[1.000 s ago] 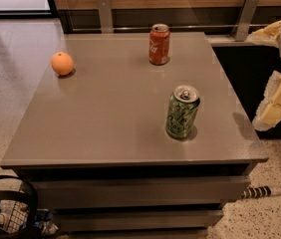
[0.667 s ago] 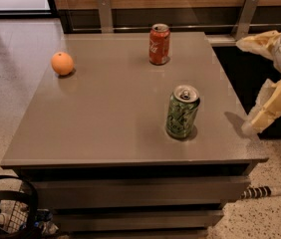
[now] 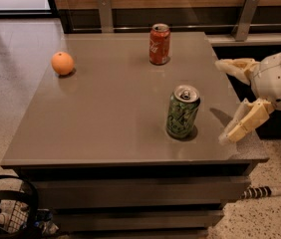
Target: Move green can near orange
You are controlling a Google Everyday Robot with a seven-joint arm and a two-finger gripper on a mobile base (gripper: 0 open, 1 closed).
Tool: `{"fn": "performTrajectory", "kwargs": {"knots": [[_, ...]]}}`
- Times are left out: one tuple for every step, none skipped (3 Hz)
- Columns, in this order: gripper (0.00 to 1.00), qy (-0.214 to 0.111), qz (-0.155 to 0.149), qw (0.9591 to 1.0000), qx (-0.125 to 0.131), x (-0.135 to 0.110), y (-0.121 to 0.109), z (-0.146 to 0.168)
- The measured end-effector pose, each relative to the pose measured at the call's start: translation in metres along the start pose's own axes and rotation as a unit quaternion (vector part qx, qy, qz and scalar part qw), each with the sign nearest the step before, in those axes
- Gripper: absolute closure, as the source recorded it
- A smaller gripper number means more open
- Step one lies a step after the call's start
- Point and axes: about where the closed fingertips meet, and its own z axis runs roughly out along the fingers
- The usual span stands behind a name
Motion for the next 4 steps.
{"fn": "performTrajectory", "kwargs": {"knots": [[0.0, -0.089, 0.019, 0.9959, -0.001, 0.017, -0.007, 0.022], [0.0, -0.15, 0.02, 0.9885, 0.005, 0.022, -0.013, 0.03], [0.0, -0.203, 0.014, 0.979, 0.001, 0.019, -0.017, 0.041], [0.0, -0.22, 0.012, 0.9754, -0.004, 0.015, -0.017, 0.046]]}}
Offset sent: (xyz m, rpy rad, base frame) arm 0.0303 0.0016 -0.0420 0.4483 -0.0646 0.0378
